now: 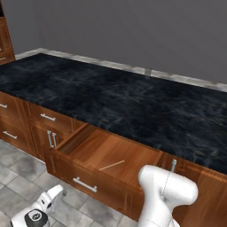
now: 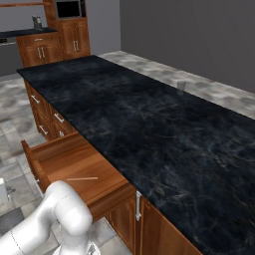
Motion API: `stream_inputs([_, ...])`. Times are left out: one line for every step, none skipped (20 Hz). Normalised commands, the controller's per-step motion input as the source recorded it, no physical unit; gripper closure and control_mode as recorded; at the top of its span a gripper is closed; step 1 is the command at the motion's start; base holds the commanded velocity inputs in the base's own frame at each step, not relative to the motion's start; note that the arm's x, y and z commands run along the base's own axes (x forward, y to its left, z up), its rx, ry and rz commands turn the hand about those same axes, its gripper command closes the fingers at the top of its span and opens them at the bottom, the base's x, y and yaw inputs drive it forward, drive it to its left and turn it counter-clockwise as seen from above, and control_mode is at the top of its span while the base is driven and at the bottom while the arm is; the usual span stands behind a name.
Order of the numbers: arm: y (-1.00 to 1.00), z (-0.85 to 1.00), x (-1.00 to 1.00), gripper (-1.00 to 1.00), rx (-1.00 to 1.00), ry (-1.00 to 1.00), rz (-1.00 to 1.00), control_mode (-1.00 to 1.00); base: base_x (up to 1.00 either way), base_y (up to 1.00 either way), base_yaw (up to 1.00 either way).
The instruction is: Take a straw from the drawer in front and place it inside the glass cup on the dining counter.
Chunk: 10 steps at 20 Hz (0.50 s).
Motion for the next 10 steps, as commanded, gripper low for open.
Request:
stream_inputs([0.00, 1.00, -0.15, 1.00, 0.20, 0.03, -0.03, -1.00, 0.00, 0.00, 0.00])
stream_inputs([0.00, 1.00, -0.09, -1.00, 0.23, 0.02, -0.04, -1.00, 0.00, 0.00, 0.00])
stream_inputs([-0.07, 1.00, -0.05, -1.00, 0.25, 0.03, -0.05, -1.00, 0.00, 0.00, 0.00])
stream_inputs([-0.11, 1.00, 0.00, -1.00, 0.27, 0.06, -0.05, -1.00, 0.00, 0.00, 0.00])
stream_inputs([-0.21, 1.00, 0.00, -1.00, 0.28, 0.08, -0.07, -1.00, 0.00, 0.00, 0.00])
stream_inputs([-0.35, 1.00, 0.00, -1.00, 0.31, 0.10, -0.07, -1.00, 0.00, 0.00, 0.00])
stream_inputs([-0.42, 1.00, 0.00, -1.00, 0.35, 0.14, -0.07, -1.00, 0.00, 0.00, 0.00])
stream_inputs([-0.45, 1.00, 0.00, -1.00, 0.34, 0.15, -0.07, -1.00, 0.00, 0.00, 0.00])
stream_inputs([-0.57, 1.00, 0.00, -1.00, 0.36, 0.17, -0.07, -1.00, 0.00, 0.00, 0.00])
stream_inputs([-0.60, 1.00, 0.00, -1.00, 0.36, 0.17, -0.07, -1.00, 0.00, 0.00, 0.00])
